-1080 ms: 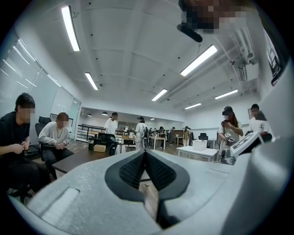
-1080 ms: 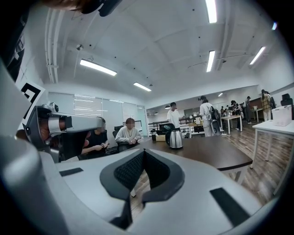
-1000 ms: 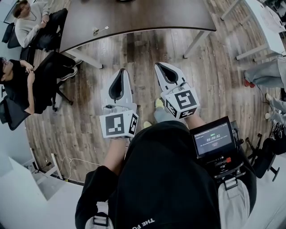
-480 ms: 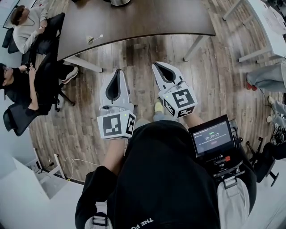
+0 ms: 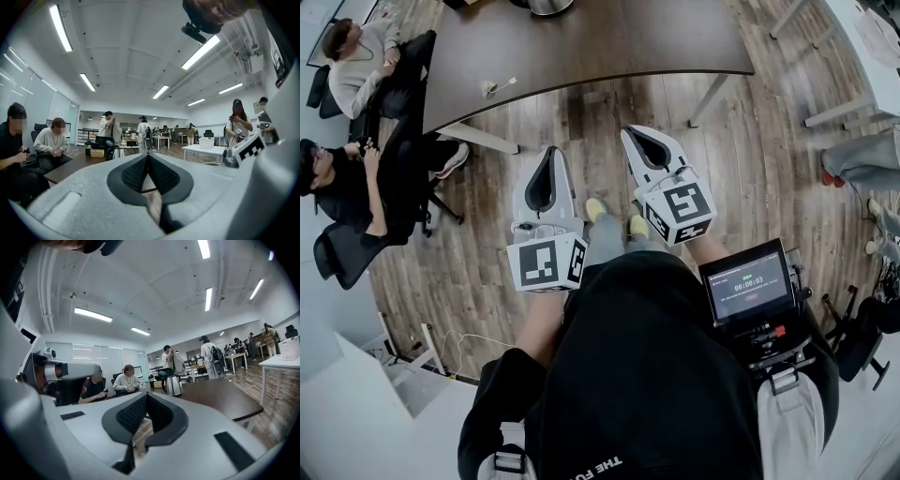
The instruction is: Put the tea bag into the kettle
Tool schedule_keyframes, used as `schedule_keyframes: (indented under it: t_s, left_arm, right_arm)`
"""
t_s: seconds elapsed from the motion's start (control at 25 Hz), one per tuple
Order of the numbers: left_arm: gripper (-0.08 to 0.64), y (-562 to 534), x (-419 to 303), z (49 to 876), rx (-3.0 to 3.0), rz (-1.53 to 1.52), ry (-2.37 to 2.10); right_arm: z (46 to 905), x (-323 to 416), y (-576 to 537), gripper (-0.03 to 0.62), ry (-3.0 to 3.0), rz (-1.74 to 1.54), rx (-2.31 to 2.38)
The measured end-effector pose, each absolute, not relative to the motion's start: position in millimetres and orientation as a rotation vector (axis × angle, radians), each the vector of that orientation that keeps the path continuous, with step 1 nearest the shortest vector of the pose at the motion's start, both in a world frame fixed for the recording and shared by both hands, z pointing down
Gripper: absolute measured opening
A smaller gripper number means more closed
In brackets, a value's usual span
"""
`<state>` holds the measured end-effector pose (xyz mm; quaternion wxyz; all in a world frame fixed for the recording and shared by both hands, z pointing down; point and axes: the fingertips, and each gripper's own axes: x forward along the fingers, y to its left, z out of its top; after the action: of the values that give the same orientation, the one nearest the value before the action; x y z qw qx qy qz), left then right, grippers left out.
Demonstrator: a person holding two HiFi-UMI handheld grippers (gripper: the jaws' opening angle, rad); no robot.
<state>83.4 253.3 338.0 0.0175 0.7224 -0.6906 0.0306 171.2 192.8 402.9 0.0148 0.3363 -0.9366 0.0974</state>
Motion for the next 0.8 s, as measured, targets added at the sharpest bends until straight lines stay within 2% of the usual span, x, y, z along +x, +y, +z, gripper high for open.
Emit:
schedule_keyframes:
  t_s: [0.36,0.64,0.8]
  left_arm:
    - [0.002,232.0,52.7,336.7,2.266,0.045,-2.117]
    - [0.002,185.7,-26.7,366.6,2.233,0.041,-2.113]
    - [0.002,175.6,-39.4,354.1,2.238,0.036,-2.117]
  right_arm:
    - [402.1,140.3,175.3,0.005,-2.887,0.273,1.058]
    - [426.2,62.8,133.2,0.005,-2.85,0.246,1.049]
    - [409.1,51.1,125.5,0.005,-2.853,0.213,1.059]
